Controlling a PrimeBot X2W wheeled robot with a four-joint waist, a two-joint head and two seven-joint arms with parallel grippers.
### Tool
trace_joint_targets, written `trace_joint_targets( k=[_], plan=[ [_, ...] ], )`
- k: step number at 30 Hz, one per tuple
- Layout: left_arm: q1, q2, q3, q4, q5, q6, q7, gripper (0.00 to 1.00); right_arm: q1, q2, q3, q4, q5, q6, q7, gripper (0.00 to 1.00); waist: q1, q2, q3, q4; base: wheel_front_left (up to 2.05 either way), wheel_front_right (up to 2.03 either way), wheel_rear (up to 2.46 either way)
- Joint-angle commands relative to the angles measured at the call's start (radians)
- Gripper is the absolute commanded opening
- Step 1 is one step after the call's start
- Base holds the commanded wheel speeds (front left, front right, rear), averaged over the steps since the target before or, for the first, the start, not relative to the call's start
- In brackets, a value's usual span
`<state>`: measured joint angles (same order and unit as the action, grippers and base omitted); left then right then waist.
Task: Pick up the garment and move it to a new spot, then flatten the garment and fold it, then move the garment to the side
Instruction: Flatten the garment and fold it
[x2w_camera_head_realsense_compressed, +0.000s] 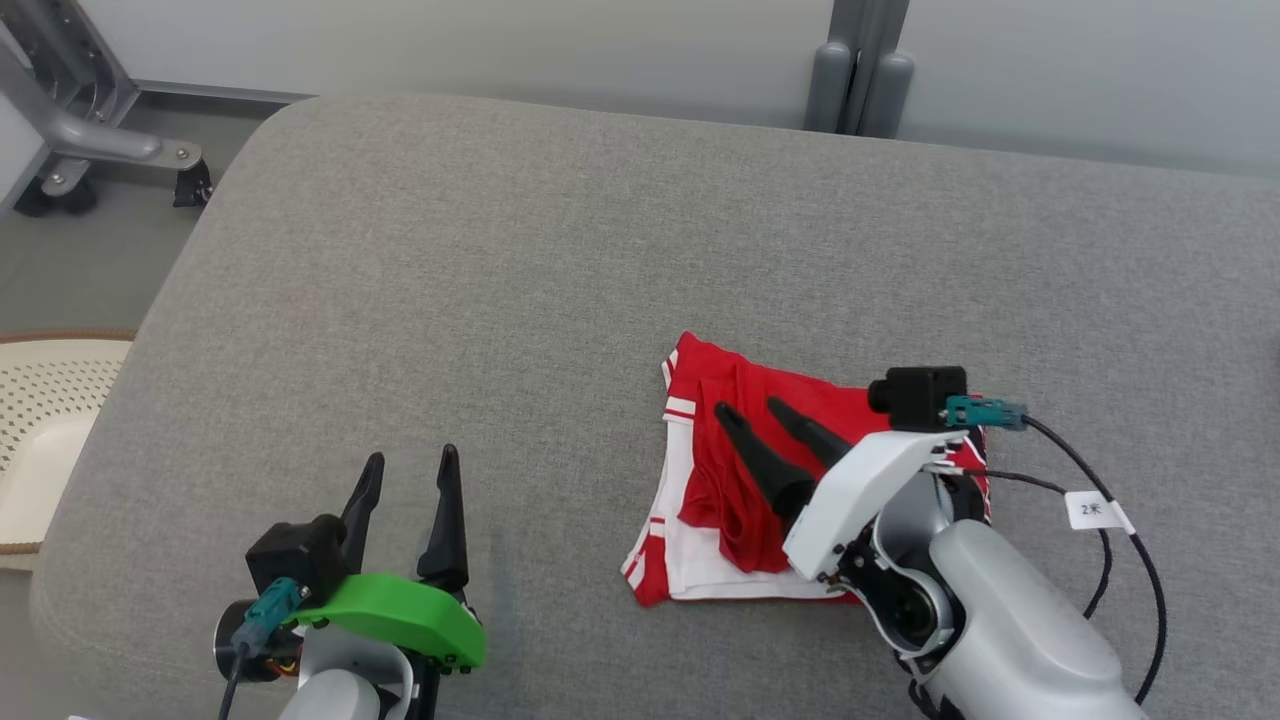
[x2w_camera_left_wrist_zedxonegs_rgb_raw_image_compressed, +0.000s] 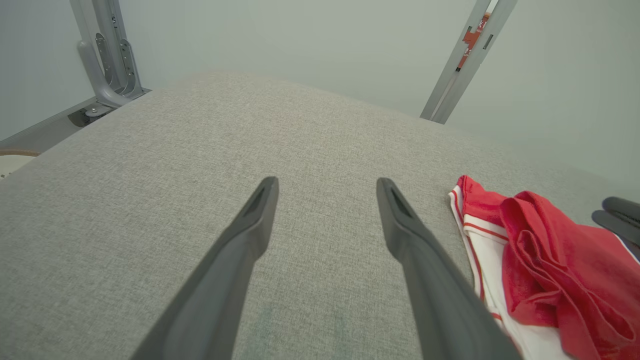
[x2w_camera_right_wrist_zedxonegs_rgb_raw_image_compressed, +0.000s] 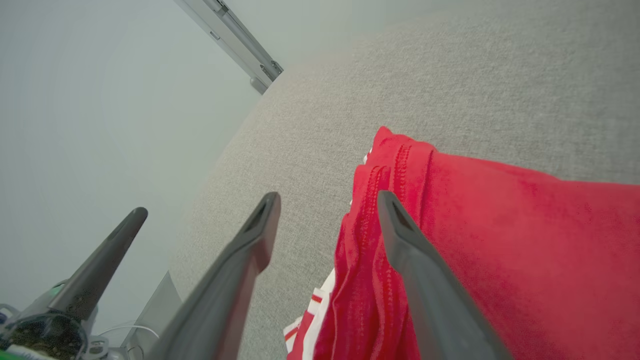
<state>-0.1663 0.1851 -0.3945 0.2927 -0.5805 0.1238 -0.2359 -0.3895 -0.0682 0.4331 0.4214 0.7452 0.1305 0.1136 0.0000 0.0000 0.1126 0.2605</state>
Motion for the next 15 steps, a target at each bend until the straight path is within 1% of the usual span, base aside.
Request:
trace_joint_targets(
  k=[1, 4, 7, 11, 15],
  plan=[
    [-0.020, -0.001, -0.003, 0.003, -0.002, -0.002, -0.004, 1.00, -0.005, -0.025, -0.015, -0.005, -0.017, 0.000, -0.032, 1.00, 0.0000, 0.0000, -0.003, -0.015, 0.00, 0.00, 0.00],
    [-0.021, -0.003, -0.009, 0.005, 0.001, -0.004, -0.005, 1.00, 0.007, -0.063, -0.053, -0.006, -0.085, 0.000, -0.100, 1.00, 0.0000, 0.0000, -0.005, -0.034, 0.00, 0.00, 0.00],
    [-0.023, -0.006, -0.015, 0.004, 0.006, -0.005, -0.007, 1.00, 0.032, -0.081, -0.117, -0.005, -0.156, 0.000, -0.158, 1.00, 0.0000, 0.0000, -0.005, -0.054, 0.00, 0.00, 0.00],
    [-0.030, -0.011, -0.024, 0.002, 0.013, -0.010, -0.011, 1.00, 0.067, -0.088, -0.203, -0.032, -0.243, 0.000, -0.206, 1.00, 0.0000, 0.0000, -0.002, -0.079, 0.00, 0.00, 0.00],
    [-0.042, -0.018, -0.032, 0.005, 0.017, -0.011, -0.012, 1.00, 0.104, -0.069, -0.258, -0.076, -0.323, 0.000, -0.228, 1.00, 0.0000, 0.0000, 0.002, -0.101, 0.00, 0.00, 0.00]
  ],
)
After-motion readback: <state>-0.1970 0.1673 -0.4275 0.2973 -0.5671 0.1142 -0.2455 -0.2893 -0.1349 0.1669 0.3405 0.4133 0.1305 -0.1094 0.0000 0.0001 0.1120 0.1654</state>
